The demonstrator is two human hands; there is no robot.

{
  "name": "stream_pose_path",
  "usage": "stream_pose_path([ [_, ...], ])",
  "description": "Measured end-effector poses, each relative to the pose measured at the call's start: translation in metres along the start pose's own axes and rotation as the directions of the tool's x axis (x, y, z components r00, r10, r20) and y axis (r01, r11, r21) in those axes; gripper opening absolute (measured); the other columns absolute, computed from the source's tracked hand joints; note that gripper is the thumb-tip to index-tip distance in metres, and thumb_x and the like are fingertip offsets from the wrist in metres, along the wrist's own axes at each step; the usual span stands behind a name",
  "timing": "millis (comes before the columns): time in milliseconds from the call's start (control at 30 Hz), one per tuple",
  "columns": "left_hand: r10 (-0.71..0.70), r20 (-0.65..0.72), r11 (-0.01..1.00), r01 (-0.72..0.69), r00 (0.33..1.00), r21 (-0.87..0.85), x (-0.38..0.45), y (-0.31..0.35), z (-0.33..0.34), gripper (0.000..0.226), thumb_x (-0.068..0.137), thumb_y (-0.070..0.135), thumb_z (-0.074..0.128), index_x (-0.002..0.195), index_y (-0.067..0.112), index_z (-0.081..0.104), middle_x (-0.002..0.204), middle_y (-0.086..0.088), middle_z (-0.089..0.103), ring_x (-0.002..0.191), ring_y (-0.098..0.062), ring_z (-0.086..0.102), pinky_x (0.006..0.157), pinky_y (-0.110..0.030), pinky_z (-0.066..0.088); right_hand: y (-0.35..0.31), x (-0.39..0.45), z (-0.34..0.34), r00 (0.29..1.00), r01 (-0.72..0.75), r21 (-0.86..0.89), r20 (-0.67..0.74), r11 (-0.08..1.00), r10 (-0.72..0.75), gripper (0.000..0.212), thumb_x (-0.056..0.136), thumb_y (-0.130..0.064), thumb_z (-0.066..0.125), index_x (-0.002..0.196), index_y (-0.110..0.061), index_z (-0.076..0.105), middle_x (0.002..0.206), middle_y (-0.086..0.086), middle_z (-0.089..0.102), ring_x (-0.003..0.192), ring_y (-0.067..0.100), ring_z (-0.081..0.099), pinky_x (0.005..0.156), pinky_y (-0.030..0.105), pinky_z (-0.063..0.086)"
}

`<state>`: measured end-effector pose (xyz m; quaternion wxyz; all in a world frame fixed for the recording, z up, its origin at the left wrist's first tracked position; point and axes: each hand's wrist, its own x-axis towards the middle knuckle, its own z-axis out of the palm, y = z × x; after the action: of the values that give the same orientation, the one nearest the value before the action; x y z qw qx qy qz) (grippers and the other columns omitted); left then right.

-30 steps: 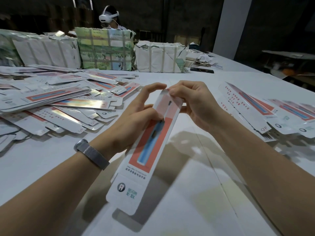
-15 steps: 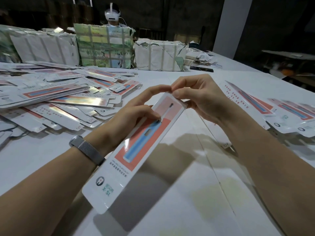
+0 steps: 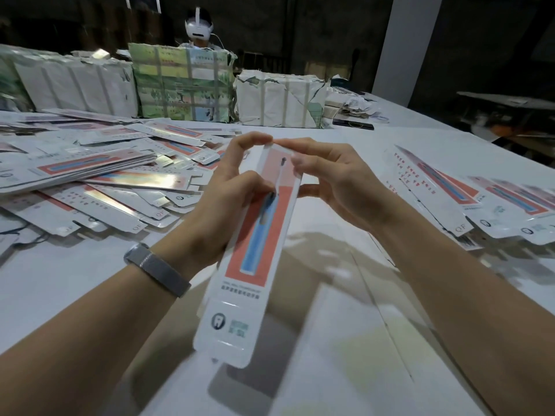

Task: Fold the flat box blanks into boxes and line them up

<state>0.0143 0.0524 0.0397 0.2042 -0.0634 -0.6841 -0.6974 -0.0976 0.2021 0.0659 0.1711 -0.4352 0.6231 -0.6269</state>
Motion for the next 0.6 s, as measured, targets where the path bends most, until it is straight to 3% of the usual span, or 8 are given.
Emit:
stream_pose_path([
  [233, 0.067, -0.07, 0.997, -0.065, 0.995, 0.029, -0.002, -0.003, 0.005, 0.046, 0.078, 0.01, 0.05, 0.117, 0.036, 0.051, 0.072, -0.007, 0.063, 0.053, -0.013, 0.056, 0.05, -0.021, 0.048, 0.001, 0.001, 0.006, 0.999, -0.02, 0.075, 0.03, 0.997, 0.018, 0.03, 0.093, -0.021, 0.057, 0.121, -0.02, 0.066, 0.099, -0.003, 0.07, 0.092, 0.012, 0.064, 0.079, 0.035, 0.056],
  [300, 0.066, -0.095, 0.998, -0.066, 0.993, 0.01, 0.0, -0.003, 0.006, 0.046, 0.078, 0.011, 0.05, 0.116, 0.037, 0.049, 0.072, -0.005, 0.065, 0.057, -0.014, 0.058, 0.051, -0.023, 0.049, 0.0, 0.001, 0.011, 1.0, -0.001, -0.042, -0.021, 0.999, 0.0, 0.033, 0.092, -0.023, 0.061, 0.125, -0.027, 0.062, 0.106, -0.003, 0.068, 0.092, 0.014, 0.065, 0.08, 0.039, 0.056],
  [367, 0.058, -0.116, 0.998, -0.057, 0.992, 0.016, 0.001, -0.002, 0.006, 0.046, 0.081, 0.013, 0.052, 0.118, 0.039, 0.043, 0.082, -0.002, 0.071, 0.068, -0.015, 0.065, 0.056, -0.027, 0.053, -0.002, 0.001, 0.016, 0.984, 0.026, -0.275, -0.164, 0.961, -0.074, 0.038, 0.093, -0.024, 0.067, 0.129, -0.03, 0.058, 0.116, 0.0, 0.062, 0.095, 0.019, 0.065, 0.084, 0.041, 0.056],
  [400, 0.056, -0.126, 0.998, -0.051, 0.99, 0.047, 0.001, -0.002, 0.006, 0.047, 0.082, 0.015, 0.054, 0.119, 0.04, 0.039, 0.09, -0.004, 0.072, 0.074, -0.017, 0.067, 0.058, -0.032, 0.056, -0.004, 0.001, 0.018, 0.964, 0.048, -0.409, -0.221, 0.911, -0.15, 0.042, 0.092, -0.026, 0.069, 0.132, -0.029, 0.057, 0.116, -0.001, 0.057, 0.095, 0.017, 0.063, 0.084, 0.035, 0.055],
  [467, 0.068, -0.154, 0.992, -0.049, 0.986, 0.119, 0.0, 0.0, 0.007, 0.048, 0.088, 0.018, 0.059, 0.121, 0.041, 0.032, 0.101, -0.009, 0.07, 0.082, -0.022, 0.068, 0.062, -0.042, 0.06, -0.01, -0.001, 0.019, 0.955, 0.086, -0.606, -0.177, 0.791, -0.239, 0.05, 0.091, -0.031, 0.069, 0.139, -0.029, 0.053, 0.113, -0.006, 0.048, 0.095, 0.009, 0.057, 0.082, 0.021, 0.051],
  [533, 0.092, -0.143, 0.99, -0.075, 0.985, 0.116, 0.0, 0.001, 0.007, 0.049, 0.095, 0.01, 0.057, 0.124, 0.038, 0.029, 0.103, -0.005, 0.072, 0.086, -0.021, 0.07, 0.063, -0.039, 0.06, -0.017, -0.001, 0.019, 0.991, 0.04, -0.659, -0.068, 0.751, -0.113, 0.063, 0.093, -0.039, 0.065, 0.15, -0.03, 0.04, 0.118, -0.008, 0.043, 0.1, 0.006, 0.053, 0.08, 0.015, 0.049],
  [600, 0.025, -0.067, 1.0, -0.025, 0.997, -0.007, 0.001, 0.002, 0.006, 0.056, 0.088, 0.007, 0.05, 0.13, 0.038, 0.03, 0.11, -0.003, 0.074, 0.095, -0.021, 0.071, 0.071, -0.04, 0.059, -0.023, -0.001, 0.016, 1.0, -0.03, -0.685, -0.021, 0.728, 0.021, 0.078, 0.091, -0.047, 0.064, 0.156, -0.028, 0.025, 0.124, -0.01, 0.037, 0.105, 0.001, 0.048, 0.08, 0.01, 0.043],
])
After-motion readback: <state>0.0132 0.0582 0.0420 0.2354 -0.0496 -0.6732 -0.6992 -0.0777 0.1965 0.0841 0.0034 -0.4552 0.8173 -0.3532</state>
